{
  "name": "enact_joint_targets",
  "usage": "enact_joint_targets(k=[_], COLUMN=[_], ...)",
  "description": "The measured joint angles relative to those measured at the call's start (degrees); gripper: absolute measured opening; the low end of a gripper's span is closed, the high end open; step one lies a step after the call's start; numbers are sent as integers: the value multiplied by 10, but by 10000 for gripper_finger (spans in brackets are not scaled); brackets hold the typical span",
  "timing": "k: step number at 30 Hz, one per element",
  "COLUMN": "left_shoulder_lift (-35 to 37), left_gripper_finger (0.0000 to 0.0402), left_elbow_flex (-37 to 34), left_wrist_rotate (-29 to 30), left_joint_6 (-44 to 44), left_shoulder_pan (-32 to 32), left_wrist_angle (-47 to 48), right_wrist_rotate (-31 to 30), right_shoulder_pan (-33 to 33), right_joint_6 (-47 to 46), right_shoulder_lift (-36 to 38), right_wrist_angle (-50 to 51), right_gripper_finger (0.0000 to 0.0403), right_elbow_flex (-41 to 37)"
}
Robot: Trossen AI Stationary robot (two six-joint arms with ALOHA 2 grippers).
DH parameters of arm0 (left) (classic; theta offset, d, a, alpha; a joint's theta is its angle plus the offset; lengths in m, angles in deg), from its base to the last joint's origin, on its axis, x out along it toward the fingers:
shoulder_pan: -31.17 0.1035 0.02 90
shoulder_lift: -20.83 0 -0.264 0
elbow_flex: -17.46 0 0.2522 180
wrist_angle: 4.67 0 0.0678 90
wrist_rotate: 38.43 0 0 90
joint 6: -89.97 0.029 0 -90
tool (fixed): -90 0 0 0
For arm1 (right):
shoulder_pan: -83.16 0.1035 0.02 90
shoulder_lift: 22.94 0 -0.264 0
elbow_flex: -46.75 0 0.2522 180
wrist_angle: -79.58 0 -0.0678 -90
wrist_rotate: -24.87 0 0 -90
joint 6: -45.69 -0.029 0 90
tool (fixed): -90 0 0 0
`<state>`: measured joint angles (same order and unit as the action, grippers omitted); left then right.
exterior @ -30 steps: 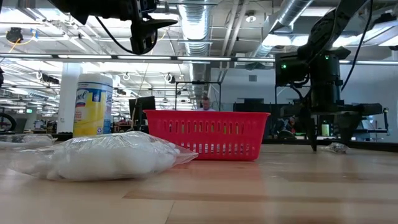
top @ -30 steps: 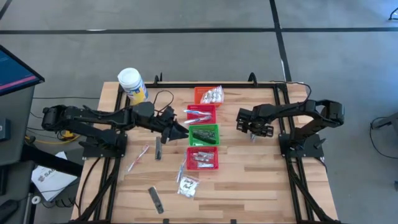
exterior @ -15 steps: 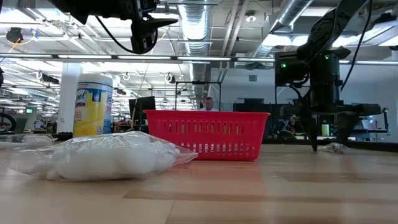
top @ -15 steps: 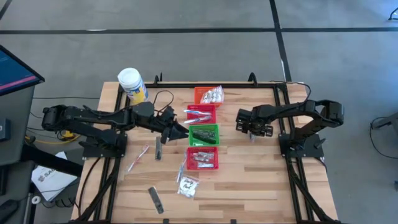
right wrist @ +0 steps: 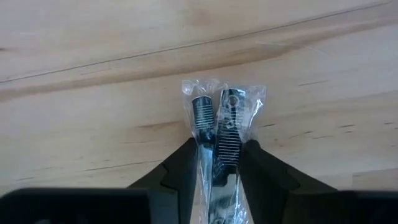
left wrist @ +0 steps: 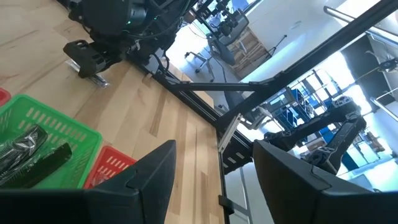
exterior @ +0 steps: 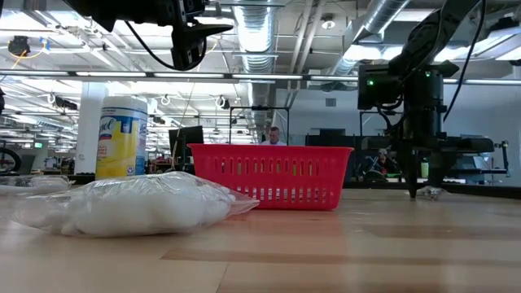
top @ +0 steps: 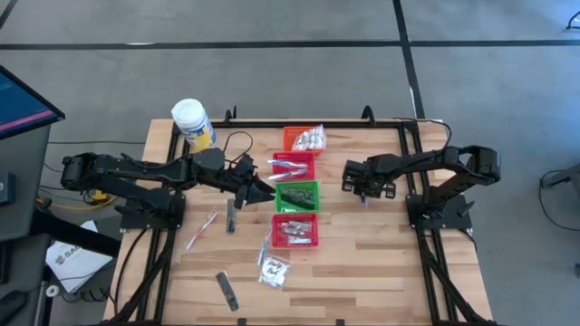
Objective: Pick & Place Travel size toiletries
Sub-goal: Put the silver nail clipper into the bottom red basket
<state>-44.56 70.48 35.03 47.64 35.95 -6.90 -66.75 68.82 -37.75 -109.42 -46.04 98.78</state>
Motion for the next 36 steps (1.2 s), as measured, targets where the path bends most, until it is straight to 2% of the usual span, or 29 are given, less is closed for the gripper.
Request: enact_joint_targets(k=[12, 22, 36], left_shoulder_lift=[0, 0, 0], left_gripper_finger=[209, 209, 209], left_elbow_flex=[0, 0, 0], left_wrist_rotate=[0, 0, 1], left_joint_6=[0, 1, 1], left_shoulder_pan=[0, 0, 0], left_wrist_angle=[0, 0, 0], right_wrist_rotate=[0, 2, 15], right_shoulder_pan=[1, 1, 4], right_joint_6=[14, 27, 46], right_shoulder_lift=[0, 0, 0], right_wrist_angle=[-4, -5, -7], right_gripper_finger=[108, 76, 71], right_elbow_flex=[-1, -1, -1])
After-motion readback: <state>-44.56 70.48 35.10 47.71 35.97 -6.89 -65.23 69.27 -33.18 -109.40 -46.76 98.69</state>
